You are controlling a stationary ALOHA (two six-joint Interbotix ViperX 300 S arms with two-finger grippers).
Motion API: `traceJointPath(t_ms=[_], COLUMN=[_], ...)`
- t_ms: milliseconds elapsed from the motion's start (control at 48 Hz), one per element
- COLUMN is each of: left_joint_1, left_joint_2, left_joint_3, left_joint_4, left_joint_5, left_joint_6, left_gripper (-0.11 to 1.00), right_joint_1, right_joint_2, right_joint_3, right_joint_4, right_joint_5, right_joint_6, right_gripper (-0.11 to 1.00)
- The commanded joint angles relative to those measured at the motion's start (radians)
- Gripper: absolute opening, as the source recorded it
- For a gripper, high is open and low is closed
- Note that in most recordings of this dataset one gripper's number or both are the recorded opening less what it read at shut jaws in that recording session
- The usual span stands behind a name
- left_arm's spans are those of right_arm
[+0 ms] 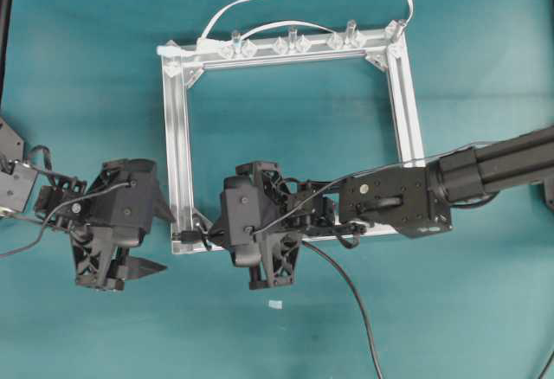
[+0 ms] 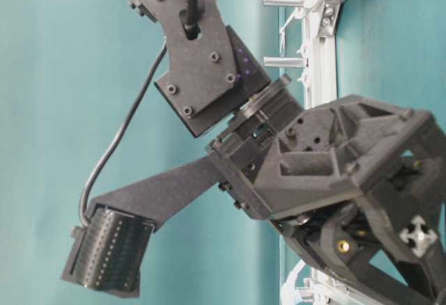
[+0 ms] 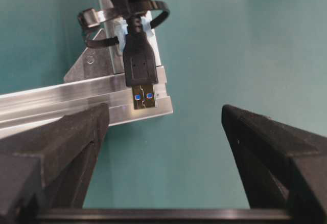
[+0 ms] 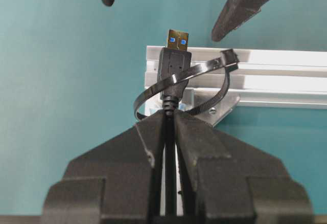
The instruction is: Insert the wire through the string loop located on the left side.
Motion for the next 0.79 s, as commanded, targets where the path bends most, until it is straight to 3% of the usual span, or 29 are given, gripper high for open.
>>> traceJointPath(t_ms=[0,125,500,770], left_joint_1=[-0.005,-0.005,0.032,0.034], left_joint_2=[-0.006,-0.005,0.000,0.120], left_joint_3=[-0.021,-0.018,-0.028,-0.063], left_joint_4=[-0.002,-0.002,0.000,-0.002], left_joint_5=[-0.020,-0.021,-0.048,-0.117], left_joint_6=[-0.035,-0.066,-0.067,-0.071], left_gripper=[0.89,0.89,0.89,0.89], right_joint_1=[0.002,0.002,0.002,0.002], right_joint_2=[-0.021,-0.021,-0.021,-0.021], right_joint_3=[-0.025,-0.023,-0.023,-0.023], right_joint_4=[-0.003,-0.003,-0.003,-0.003], right_joint_5=[-0.008,-0.008,-0.008,-0.006], right_joint_6=[-0.003,-0.003,-0.003,-0.003], right_gripper=[0.10,0.10,0.10,0.10])
